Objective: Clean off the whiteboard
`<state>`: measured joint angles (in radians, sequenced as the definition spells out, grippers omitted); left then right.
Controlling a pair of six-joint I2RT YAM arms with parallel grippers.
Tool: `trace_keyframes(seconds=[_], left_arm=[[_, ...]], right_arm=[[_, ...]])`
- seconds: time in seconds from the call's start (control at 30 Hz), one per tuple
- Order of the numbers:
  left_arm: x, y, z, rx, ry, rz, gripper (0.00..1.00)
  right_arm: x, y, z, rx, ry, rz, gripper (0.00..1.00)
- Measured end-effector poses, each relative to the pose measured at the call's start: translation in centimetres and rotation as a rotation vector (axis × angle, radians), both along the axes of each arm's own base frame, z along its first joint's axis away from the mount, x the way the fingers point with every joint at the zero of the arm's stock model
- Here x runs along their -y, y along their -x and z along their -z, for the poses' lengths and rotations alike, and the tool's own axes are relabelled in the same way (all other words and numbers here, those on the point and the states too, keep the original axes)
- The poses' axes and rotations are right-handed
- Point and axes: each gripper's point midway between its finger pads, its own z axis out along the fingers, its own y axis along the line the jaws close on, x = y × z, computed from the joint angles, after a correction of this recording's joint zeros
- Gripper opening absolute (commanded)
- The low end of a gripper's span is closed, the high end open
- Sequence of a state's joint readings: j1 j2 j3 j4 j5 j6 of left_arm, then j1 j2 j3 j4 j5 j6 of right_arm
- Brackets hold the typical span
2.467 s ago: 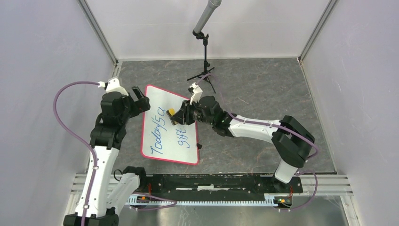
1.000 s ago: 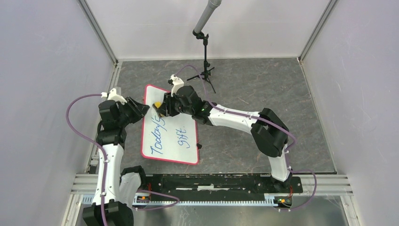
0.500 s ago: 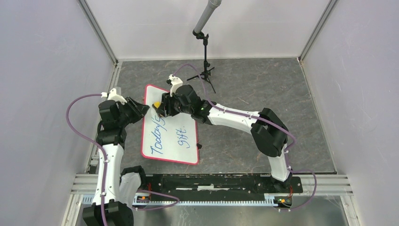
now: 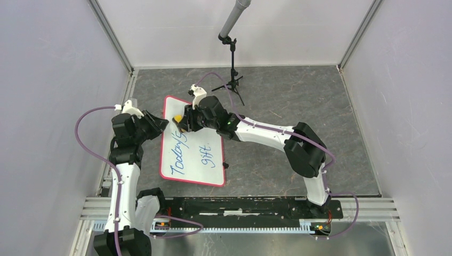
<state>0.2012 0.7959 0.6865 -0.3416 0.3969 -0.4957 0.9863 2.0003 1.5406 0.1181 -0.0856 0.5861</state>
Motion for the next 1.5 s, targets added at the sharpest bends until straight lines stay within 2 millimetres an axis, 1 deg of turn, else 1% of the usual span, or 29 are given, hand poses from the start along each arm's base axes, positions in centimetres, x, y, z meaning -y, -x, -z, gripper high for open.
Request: trace_keyframes(seconds=[0.17,0.37,0.63,0.73,0.83,0.9,0.93,1.1,1.2,1.33,1.5], left_arm=[[0.0,0.0,0.0,0.000,0.000,0.000,0.23],[0.0,0.0,0.0,0.000,0.000,0.000,0.16],[0.1,0.0,0.0,0.001,0.002,0.004,0.12],[0.1,0.0,0.0,0.002,0.003,0.006,0.10],[0.1,0.0,-0.1,0.004,0.003,0.006,0.07],[0.1,0.0,0.0,0.004,0.003,0.007,0.06],[0.1,0.0,0.0,0.004,0.002,0.006,0.05],[0.1,0.1,-0.1,0.009,0.002,0.007,0.02],[0.1,0.1,-0.1,0.008,0.001,0.007,0.02],[0.1,0.1,0.0,0.008,0.001,0.005,0.02],[0.2,0.0,-0.1,0.010,0.001,0.008,0.02]], right_arm=[[0.2,-0.4,0.4,0.009,0.002,0.025,0.28],[1.6,-0.7,1.7,0.014,0.021,0.084,0.28],[3.3,-1.2,3.1,0.012,0.062,0.150,0.28],[3.4,-1.2,3.1,0.012,0.069,0.156,0.28],[3.2,-0.9,2.9,0.018,0.083,0.154,0.28],[2.6,-0.8,2.5,0.029,0.094,0.146,0.28],[2.1,-0.7,2.2,0.035,0.100,0.142,0.28],[-0.7,-0.2,-0.4,0.070,0.060,0.109,0.28],[-1.7,0.2,-1.1,0.078,0.043,0.096,0.28],[-1.8,-0.1,-1.3,0.074,0.036,0.096,0.28],[-0.9,-1.7,-0.9,0.049,0.012,0.122,0.28]])
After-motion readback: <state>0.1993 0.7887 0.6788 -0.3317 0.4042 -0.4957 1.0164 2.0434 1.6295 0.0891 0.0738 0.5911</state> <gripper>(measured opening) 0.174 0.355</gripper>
